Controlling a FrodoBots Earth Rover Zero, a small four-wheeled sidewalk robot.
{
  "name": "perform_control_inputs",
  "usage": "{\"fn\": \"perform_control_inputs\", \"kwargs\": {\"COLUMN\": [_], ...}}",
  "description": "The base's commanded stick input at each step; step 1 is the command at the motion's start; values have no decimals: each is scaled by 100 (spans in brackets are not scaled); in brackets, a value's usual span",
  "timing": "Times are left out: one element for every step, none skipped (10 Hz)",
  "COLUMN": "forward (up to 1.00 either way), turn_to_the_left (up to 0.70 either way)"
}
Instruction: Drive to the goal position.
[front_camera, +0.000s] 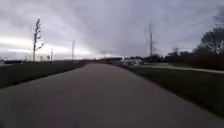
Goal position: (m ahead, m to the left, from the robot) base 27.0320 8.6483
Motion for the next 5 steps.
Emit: {"fn": "perform_control_inputs", "kwargs": {"forward": [100, 100, 100, 100, 100], "turn_to_the_left": [0, 0, 0, 0, 0]}}
